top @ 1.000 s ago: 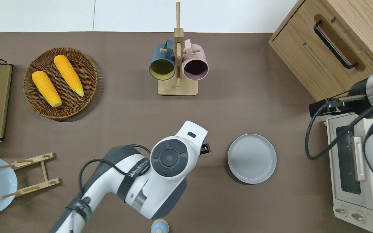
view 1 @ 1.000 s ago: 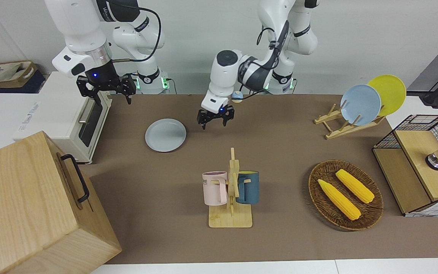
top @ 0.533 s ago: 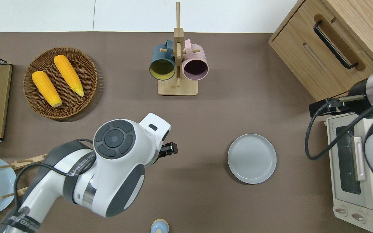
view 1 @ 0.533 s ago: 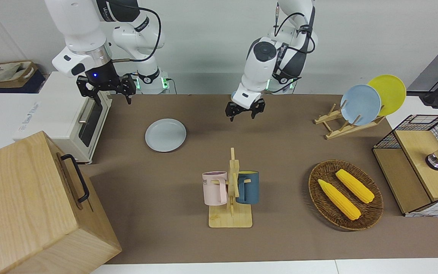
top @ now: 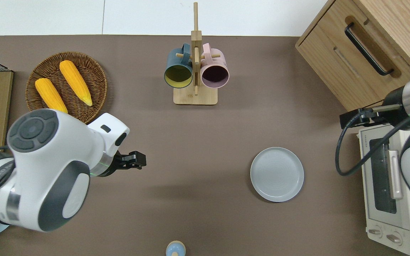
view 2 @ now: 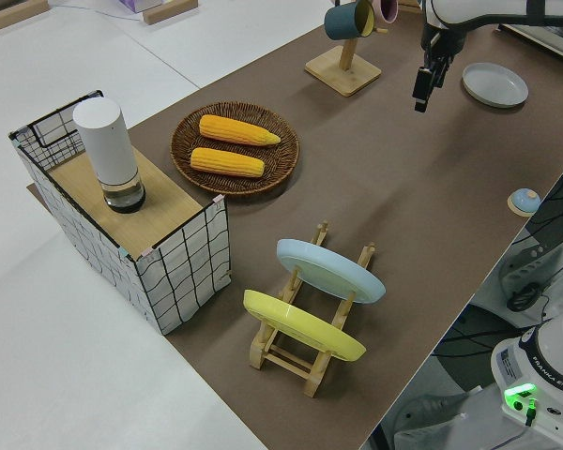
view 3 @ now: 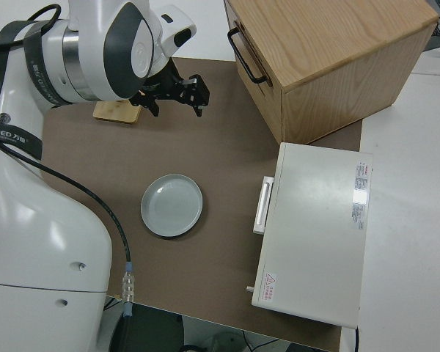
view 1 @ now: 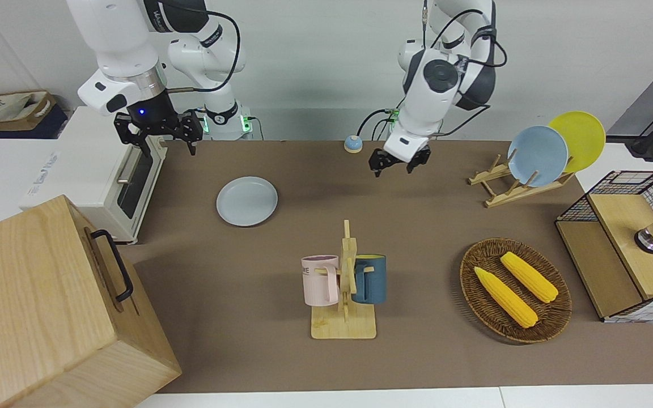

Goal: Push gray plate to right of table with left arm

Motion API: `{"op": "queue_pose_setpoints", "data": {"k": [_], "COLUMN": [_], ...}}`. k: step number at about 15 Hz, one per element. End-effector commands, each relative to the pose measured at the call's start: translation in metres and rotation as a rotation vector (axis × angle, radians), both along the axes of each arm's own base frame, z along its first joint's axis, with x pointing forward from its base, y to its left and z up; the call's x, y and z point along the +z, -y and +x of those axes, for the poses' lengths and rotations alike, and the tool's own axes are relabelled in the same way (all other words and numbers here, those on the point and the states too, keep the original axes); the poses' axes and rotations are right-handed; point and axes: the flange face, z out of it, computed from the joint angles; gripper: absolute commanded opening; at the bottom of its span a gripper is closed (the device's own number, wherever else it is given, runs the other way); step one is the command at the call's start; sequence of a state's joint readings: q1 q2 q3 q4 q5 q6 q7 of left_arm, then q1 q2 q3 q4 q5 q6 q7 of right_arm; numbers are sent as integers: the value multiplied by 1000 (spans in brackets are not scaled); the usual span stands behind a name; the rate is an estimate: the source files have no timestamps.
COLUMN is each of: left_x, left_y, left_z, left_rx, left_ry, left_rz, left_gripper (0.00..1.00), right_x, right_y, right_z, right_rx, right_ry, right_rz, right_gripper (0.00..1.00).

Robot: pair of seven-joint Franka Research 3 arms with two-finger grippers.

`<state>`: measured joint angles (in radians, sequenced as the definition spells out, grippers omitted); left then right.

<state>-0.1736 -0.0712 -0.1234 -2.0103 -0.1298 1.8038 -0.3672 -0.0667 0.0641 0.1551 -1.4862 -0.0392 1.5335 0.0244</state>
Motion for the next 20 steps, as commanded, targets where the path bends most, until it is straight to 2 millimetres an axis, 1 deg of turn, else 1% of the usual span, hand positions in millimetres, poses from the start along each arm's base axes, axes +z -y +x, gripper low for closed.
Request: {"op": "queue_pose_setpoints", "data": {"k": [1,3,6,7,9,10,12,14,15,20], "left_x": [31,46,74,80,83,90,104,112,116,120], "left_y": [-49,-70,-98,-104,-118,-129,-144,-158,-160,-159], "left_z": [-7,-7,-2,-1,-1,0,3,5,5,6], "left_rx": [-64,-91,-117,-136,-146,-126,-95,-66,-62,-58], "left_ry": [0,-3,6,8,9,23,51,67,76,86], "left_rz": [15,19,36,60,85,82,75,62,56,45], "left_gripper": [991,991,991,991,991,993,993,993,993,993], "right_x": [3,3,3,3,3,3,3,4,3,3], "right_y": [0,0,0,0,0,0,0,0,0,0], "right_z": [-3,-3,-3,-3,-3,-3,-3,-3,-3,-3], "right_rx": [-4,-6,-4,-6,-4,-4,-4,-6,-4,-6], "right_ry": [-4,-4,-4,-4,-4,-4,-4,-2,-4,-4], "right_rz": [6,6,6,6,6,6,6,6,6,6], "right_gripper": [983,983,983,983,983,983,983,983,983,983]}}
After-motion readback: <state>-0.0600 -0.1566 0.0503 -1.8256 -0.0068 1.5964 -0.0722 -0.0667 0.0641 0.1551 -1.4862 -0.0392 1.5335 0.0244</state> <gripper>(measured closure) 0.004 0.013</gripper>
